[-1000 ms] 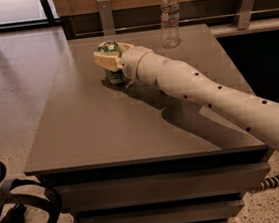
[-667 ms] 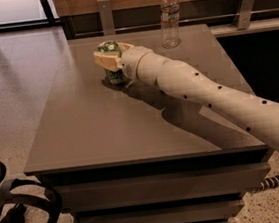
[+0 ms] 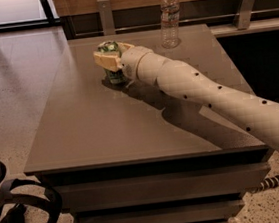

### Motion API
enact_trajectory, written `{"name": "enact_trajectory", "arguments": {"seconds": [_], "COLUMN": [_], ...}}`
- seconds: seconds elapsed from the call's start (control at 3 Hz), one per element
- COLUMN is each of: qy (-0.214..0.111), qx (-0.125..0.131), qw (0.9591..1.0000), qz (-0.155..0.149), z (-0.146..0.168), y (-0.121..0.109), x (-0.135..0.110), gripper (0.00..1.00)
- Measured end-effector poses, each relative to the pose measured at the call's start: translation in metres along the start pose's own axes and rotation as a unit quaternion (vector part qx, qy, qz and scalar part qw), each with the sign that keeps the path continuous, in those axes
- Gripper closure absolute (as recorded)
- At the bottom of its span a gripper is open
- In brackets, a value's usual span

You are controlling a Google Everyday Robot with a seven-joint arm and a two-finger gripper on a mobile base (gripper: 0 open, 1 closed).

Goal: Place green can upright

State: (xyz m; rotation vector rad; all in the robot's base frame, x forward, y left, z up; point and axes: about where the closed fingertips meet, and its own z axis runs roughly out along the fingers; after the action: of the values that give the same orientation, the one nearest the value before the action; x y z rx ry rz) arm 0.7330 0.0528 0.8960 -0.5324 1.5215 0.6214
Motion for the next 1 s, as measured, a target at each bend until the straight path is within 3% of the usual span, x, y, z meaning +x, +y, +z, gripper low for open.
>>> {"name": "enact_trajectory", "arguments": {"seconds": [0.33, 1.0], "qy": [0.000, 0.000], "qx": [0.000, 0.000], "qw": [1.0000, 1.0000], "qz": [0.000, 0.000], "z": [0.0000, 0.0000], "y": [0.0000, 0.0000], "x": [-0.0002, -0.0008], "gripper": [0.83, 0.36]}}
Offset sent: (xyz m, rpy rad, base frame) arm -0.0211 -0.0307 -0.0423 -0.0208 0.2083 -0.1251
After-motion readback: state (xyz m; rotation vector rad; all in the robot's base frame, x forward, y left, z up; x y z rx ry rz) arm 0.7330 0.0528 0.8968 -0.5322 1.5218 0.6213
